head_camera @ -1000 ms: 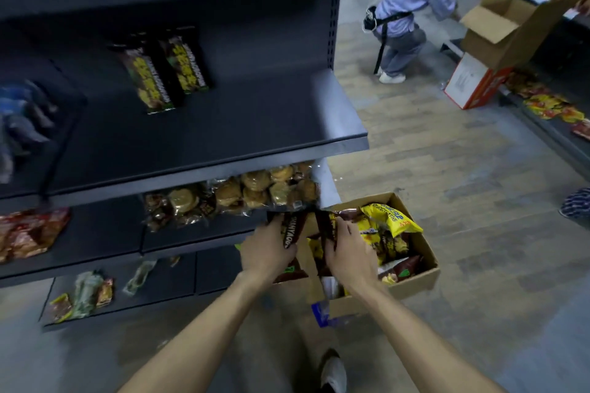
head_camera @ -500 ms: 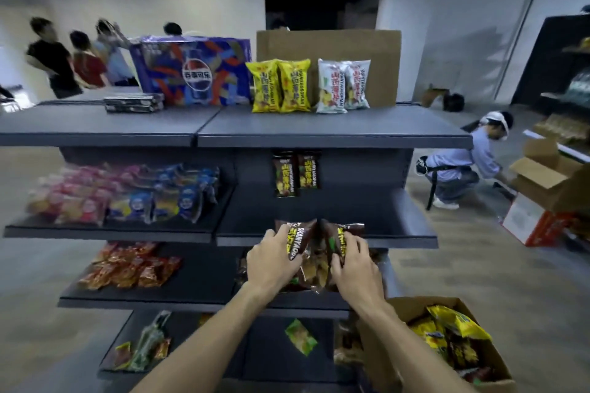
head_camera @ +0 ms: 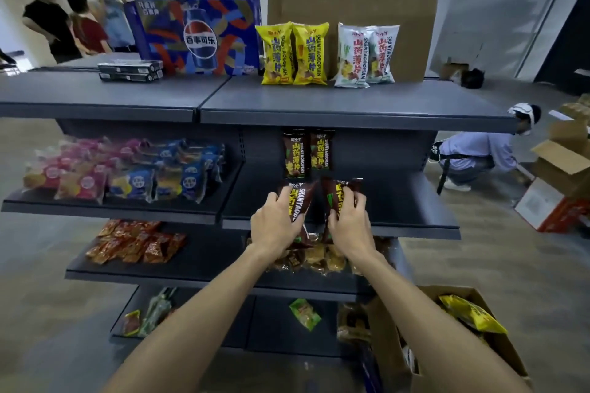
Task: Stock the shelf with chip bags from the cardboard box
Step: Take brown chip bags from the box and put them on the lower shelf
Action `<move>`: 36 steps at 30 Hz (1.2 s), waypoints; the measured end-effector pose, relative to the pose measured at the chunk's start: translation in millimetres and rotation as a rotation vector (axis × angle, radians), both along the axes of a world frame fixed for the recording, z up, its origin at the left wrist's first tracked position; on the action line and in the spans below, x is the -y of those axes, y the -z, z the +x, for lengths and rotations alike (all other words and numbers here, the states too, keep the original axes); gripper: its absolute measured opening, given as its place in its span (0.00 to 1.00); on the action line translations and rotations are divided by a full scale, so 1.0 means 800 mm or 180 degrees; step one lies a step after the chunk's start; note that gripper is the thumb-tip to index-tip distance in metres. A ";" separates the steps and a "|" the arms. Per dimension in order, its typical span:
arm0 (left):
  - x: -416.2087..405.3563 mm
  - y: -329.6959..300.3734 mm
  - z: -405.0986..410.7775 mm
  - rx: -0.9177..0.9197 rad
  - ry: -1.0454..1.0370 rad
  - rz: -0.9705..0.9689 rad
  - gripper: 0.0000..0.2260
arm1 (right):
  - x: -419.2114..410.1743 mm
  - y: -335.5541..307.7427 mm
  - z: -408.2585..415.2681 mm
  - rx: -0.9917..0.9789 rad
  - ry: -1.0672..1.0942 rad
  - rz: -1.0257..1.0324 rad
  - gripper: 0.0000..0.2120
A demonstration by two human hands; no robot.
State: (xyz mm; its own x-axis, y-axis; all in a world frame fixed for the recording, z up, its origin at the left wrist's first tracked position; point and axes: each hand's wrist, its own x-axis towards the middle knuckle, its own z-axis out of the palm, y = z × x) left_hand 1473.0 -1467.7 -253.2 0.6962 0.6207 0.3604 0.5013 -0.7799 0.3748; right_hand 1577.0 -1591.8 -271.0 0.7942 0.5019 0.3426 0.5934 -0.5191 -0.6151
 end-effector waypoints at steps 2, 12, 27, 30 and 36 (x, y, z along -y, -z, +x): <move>-0.016 0.008 0.025 -0.0060 -0.0017 0.0009 0.26 | -0.019 0.006 0.029 0.0003 0.0000 -0.0120 0.26; -0.098 0.084 0.142 -0.0217 -0.0148 -0.0303 0.28 | -0.101 0.071 0.173 -0.0188 -0.0061 -0.0331 0.24; -0.191 0.133 0.266 0.0109 -0.0174 -0.0329 0.32 | -0.230 0.113 0.275 0.0190 -0.0121 0.0061 0.27; -0.205 0.137 0.292 0.0207 -0.0210 -0.0219 0.34 | -0.254 0.113 0.295 0.0326 -0.0003 0.0137 0.27; -0.231 0.138 0.334 0.0527 -0.0333 -0.0051 0.33 | -0.293 0.113 0.325 0.0736 0.0081 0.0511 0.27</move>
State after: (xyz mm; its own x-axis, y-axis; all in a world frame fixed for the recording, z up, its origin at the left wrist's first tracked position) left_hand 1740.1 -1283.2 -363.4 0.5597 0.6932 0.4542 0.5098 -0.7201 0.4707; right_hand 1837.3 -1357.4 -361.5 0.6974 0.4075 0.5896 0.7155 -0.4425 -0.5405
